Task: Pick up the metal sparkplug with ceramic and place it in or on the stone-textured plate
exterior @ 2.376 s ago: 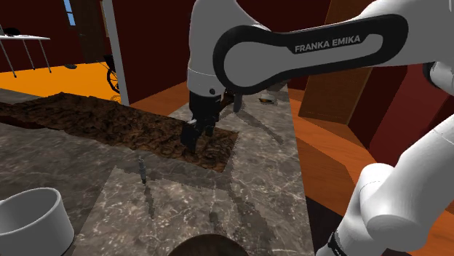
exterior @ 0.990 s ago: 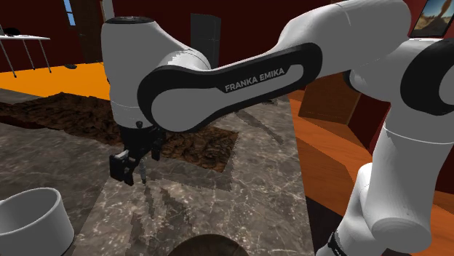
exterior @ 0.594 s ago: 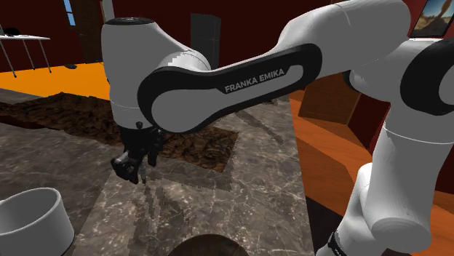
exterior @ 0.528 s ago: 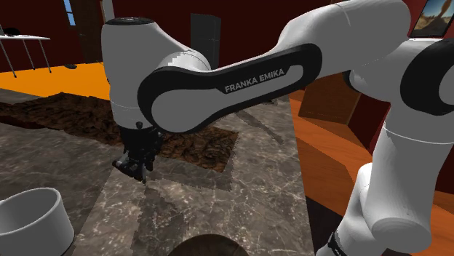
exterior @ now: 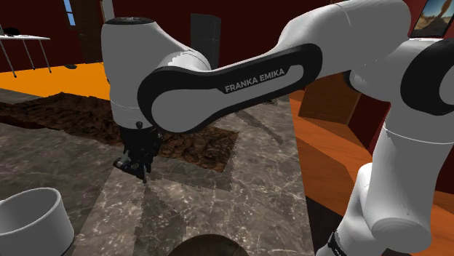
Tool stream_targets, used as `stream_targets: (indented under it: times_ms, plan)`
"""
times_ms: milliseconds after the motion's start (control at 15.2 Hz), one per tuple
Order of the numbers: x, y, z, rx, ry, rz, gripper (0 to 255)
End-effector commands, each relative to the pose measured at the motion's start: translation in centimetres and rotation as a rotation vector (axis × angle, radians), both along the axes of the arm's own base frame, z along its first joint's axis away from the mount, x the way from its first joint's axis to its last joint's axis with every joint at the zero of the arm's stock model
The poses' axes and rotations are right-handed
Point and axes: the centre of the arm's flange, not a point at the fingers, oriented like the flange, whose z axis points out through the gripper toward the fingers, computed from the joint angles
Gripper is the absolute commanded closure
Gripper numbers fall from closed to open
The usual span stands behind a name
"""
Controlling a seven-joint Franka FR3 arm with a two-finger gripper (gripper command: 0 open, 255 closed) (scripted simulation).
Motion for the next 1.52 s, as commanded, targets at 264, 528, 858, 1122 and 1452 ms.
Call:
stream_targets:
  times_ms: [264,528,858,1122,1452]
  plan:
    - [0.0,0.0,2.6,-0.001,0.001,-0.001,255]
    - [0.0,0.0,4.7,-0.001,0.001,-0.001,255]
    - [0.0,0.0,7.3,-0.001,0.001,-0.001,255]
    - [0.0,0.0,9.5,-0.001,0.001,-0.001,255]
    - [-5.2,0.9,10.0,-0.001,0.001,-0.001,255]
